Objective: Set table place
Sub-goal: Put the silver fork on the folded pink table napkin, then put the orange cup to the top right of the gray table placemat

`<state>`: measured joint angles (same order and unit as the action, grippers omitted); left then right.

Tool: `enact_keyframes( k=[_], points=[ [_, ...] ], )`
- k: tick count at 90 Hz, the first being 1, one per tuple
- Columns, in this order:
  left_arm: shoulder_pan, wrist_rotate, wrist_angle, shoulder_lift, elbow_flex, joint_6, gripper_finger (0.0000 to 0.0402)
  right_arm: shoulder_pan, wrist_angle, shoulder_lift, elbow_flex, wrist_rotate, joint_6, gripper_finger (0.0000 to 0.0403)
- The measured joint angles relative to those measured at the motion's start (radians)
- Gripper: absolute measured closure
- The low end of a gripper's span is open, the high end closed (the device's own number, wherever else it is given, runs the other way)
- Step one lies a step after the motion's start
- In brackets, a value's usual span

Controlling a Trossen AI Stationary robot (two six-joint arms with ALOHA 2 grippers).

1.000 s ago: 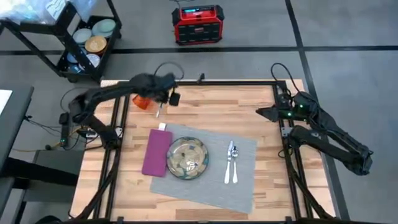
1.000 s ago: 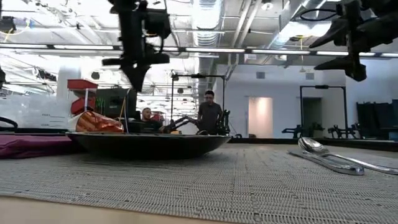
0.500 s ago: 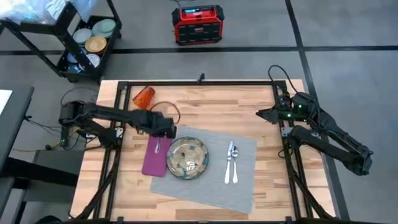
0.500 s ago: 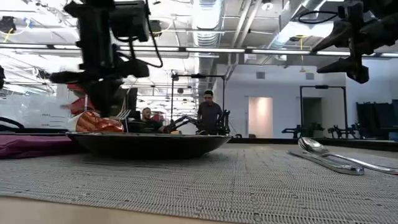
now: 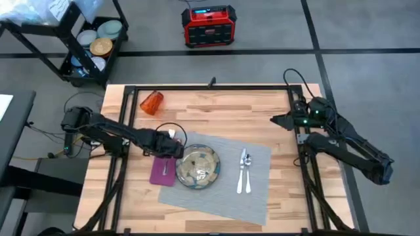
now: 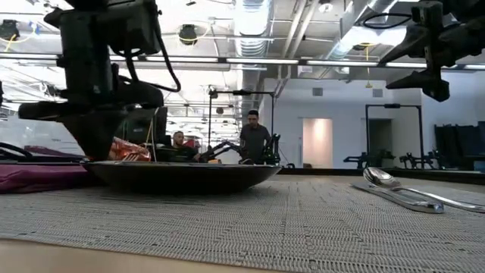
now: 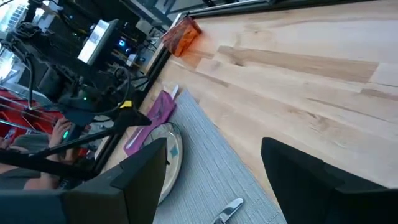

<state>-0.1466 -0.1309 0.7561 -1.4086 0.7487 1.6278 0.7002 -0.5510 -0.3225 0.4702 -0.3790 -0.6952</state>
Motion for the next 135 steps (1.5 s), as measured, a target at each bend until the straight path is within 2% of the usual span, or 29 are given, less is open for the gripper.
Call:
enact_keyframes(
  k=[28,47,57,64,74,85,90,96,106,112,122,135],
  points=[
    [-0.019,0.042,0.016,0.008,0.006,-0.019,0.0316,0.0,-0.055,0.0,0.0,0.001,0.0,0.0154],
    [-0.018,0.034,0.042,0.054,0.083,-0.075,0.0283,0.0,-0.057,0.0,0.0,-0.002,-0.003,0.0154],
    [-0.007,-0.056,0.081,0.084,0.142,-0.099,0.0282,0.0,-0.056,0.0,0.0,-0.005,-0.003,0.0154],
    [0.014,-0.197,0.117,0.104,0.176,-0.054,0.0285,0.0,-0.055,0.0,0.0,-0.005,-0.003,0.0154],
    [0.065,-0.402,0.247,0.125,0.183,0.172,0.029,0.001,-0.041,0.0,0.0,-0.004,-0.003,0.0154],
    [0.158,-0.462,0.399,0.138,0.118,0.461,0.0291,0.004,-0.032,0.0,0.0,0.038,-0.012,0.0154],
    [0.197,-0.47,0.34,0.166,0.069,0.503,0.0287,0.004,-0.031,-0.005,0.0,0.055,-0.015,0.0154],
    [0.243,-0.486,0.188,0.216,-0.004,0.482,0.028,0.005,-0.031,-0.012,0.0,0.071,-0.034,0.0154],
    [0.318,-0.514,-0.163,0.324,-0.158,0.356,0.026,0.012,-0.013,-0.017,0.0,0.085,-0.053,0.0154],
    [0.361,-0.525,-0.315,0.392,-0.239,0.293,0.0245,0.02,0.009,-0.019,0.0,0.09,-0.057,0.0154],
    [0.409,-0.578,-0.438,0.517,-0.312,0.208,0.0219,0.041,0.029,-0.019,0.0,0.092,-0.064,0.0154],
    [0.465,-0.616,-0.365,0.64,-0.322,0.124,0.0196,0.073,0.025,-0.025,0.0,0.093,-0.06,0.0154]
  ],
)
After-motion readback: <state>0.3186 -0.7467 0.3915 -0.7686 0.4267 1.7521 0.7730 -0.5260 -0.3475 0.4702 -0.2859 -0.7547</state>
